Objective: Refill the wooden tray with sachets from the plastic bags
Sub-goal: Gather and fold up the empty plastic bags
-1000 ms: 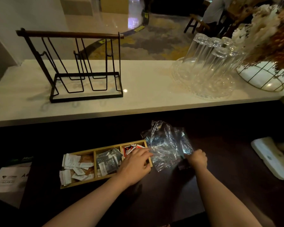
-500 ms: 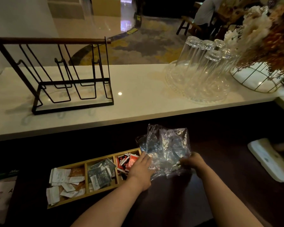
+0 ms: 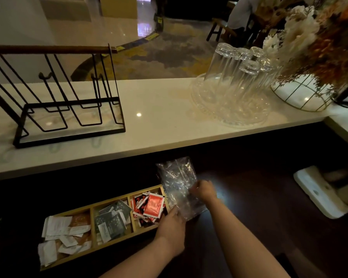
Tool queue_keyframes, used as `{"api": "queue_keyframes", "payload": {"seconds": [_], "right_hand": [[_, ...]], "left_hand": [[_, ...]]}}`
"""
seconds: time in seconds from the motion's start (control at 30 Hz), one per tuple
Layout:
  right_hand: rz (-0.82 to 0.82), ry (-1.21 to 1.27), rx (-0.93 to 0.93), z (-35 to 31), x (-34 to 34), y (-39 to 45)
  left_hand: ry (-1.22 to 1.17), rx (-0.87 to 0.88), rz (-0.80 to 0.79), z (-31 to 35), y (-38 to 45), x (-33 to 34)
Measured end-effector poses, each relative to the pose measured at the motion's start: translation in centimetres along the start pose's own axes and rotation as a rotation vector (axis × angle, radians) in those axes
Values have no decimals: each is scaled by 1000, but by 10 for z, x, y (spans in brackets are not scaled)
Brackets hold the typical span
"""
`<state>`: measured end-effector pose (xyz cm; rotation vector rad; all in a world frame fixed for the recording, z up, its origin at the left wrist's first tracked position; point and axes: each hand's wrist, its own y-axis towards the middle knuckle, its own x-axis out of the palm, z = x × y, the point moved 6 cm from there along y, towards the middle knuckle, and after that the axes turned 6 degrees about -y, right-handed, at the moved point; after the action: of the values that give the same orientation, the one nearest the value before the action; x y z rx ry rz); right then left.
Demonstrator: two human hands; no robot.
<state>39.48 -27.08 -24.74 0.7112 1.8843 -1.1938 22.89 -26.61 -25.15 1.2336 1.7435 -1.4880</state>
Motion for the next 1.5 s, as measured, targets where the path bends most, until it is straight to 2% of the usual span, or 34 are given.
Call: {"api": "queue_keyframes", "payload": {"seconds": [0.07, 0.2, 0.27, 0.37, 0.5, 0.57, 0.67, 0.7, 0.73, 0.8, 0.87, 0.93, 0.97, 1.03, 1.13, 1.23, 1.33, 1.4, 1.5], "right_hand": [[-18, -26, 44, -2, 7, -2], [-80, 273, 159, -1, 17, -11], [-101, 326, 151, -1, 18, -15], [-81, 308, 84, 2, 11, -20], [-118, 708, 17, 12, -7, -38], [-153, 775, -54, 17, -20, -50], [-216, 899, -114, 23, -42, -74], [-255, 969, -138, 22, -47, -83], [-303, 1034, -156, 19, -49, -92], [-393, 1143, -164, 10, -46, -106], [-437, 1173, -164, -2, -37, -115], [-405, 1138, -164, -15, -26, -120], [-364, 1117, -156, -20, -21, -122], [-298, 1081, -147, -31, -13, -126], [-269, 1049, -186, -53, -2, -135], [-306, 1130, -228, -72, 2, -146], [-350, 1184, -259, -83, 2, -152], [-376, 1179, -282, -88, 2, -153], [-351, 1129, -324, -100, -2, -156]], "left_hand": [[-11, 14, -8, 5, -1, 5], [13, 65, -9, 8, -6, 5], [-77, 65, -1, 3, -10, 2], [-399, 60, 100, -10, -19, -11], [-898, 12, 384, -36, -39, -39], [-1128, -136, 521, -56, -49, -46], [-1569, -483, 670, -91, -59, -36], [-1761, -571, 648, -99, -61, -28], [-1969, -604, 540, -102, -61, -22], [-2343, -486, 292, -95, -60, -19], [-2538, -277, 172, -92, -67, -28], [-2594, -134, 134, -92, -76, -33], [-2597, -138, 118, -94, -82, -33], [-2586, -221, 100, -96, -91, -26], [-2471, -416, 238, -103, -105, -9], [-2430, -526, 371, -114, -121, 1], [-2415, -497, 407, -125, -143, 6], [-2439, -415, 349, -127, -155, 13], [-2322, -363, 278, -126, -172, 12]]}}
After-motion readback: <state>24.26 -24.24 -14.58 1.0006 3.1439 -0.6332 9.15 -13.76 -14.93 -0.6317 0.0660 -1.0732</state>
